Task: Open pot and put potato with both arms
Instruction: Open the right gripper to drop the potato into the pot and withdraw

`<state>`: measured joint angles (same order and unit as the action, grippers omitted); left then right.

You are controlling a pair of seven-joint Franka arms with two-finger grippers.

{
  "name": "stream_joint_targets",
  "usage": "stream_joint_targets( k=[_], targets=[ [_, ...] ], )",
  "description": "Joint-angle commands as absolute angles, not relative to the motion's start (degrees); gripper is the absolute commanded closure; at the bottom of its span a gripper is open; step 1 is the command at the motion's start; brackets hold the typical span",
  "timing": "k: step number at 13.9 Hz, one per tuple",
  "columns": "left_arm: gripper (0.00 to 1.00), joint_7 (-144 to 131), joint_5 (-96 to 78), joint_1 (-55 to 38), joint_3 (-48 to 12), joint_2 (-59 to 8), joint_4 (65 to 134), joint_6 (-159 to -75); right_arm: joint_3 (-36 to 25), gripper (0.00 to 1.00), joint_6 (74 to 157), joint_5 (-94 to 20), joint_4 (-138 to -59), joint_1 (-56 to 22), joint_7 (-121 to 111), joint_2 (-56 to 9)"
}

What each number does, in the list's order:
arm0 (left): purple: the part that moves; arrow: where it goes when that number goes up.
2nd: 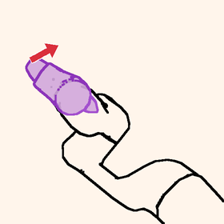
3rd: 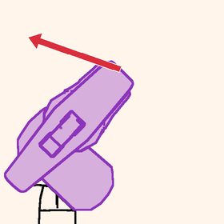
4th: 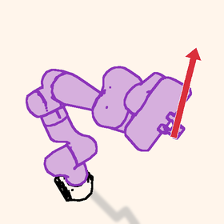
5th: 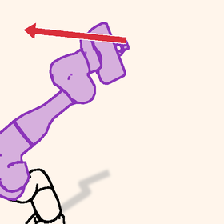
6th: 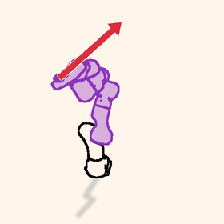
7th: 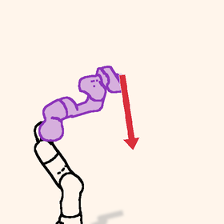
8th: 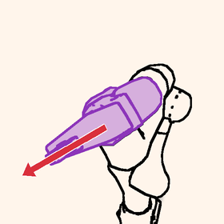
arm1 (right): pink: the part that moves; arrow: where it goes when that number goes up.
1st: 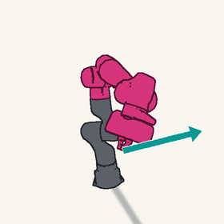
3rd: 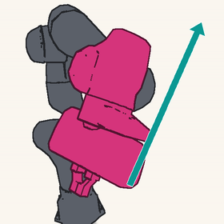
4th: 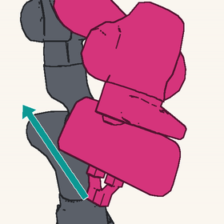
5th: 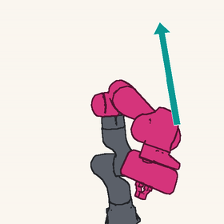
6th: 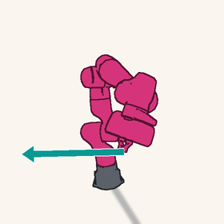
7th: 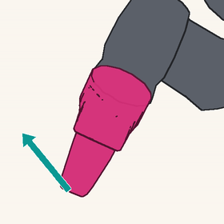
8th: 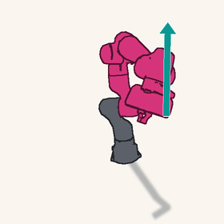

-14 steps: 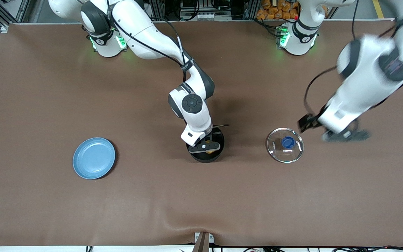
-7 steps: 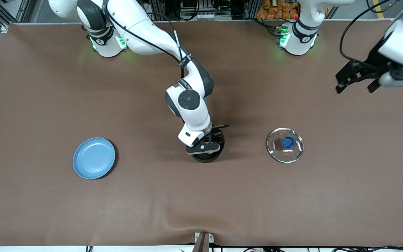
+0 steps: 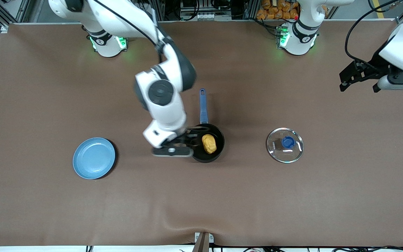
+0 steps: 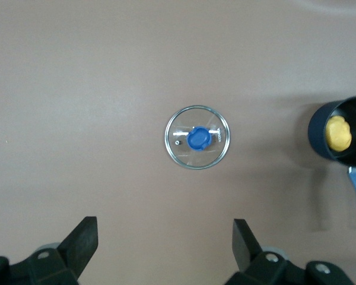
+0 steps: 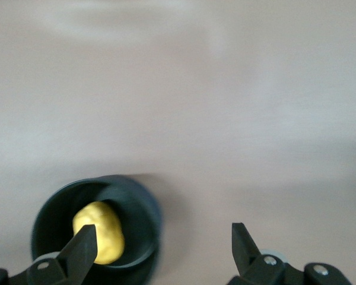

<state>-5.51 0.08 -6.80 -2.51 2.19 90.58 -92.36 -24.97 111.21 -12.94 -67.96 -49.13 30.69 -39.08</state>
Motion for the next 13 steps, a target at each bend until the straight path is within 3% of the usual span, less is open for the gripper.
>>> stream_joint_targets(
  k=[1,5,10,13],
  targets=[
    [0.0,-2.38,1.32,-4.15,-1.85,1.5,88.51,-90.62,-29.68,0.0,105.84,-11.95,-70.57,-48.69,25.87,-33.5],
    [0.0,-1.23,0.79,-1.67,-1.93,1.49,88.33,-90.7,-36.72,0.0,101.0,-12.13,-75.39,-48.43,18.2,-25.86],
    [0.0,-1.58,0.7,-2.55,-1.93,1.05,88.42,-91.41,-37.88,0.0,100.55,-11.95,-86.38,-44.13,10.82,-14.26],
    [0.0,-1.67,0.53,-2.64,-1.93,1.41,88.42,-91.41,-37.97,0.0,97.22,-10.64,-87.98,-40.35,7.82,-10.38]
  ],
)
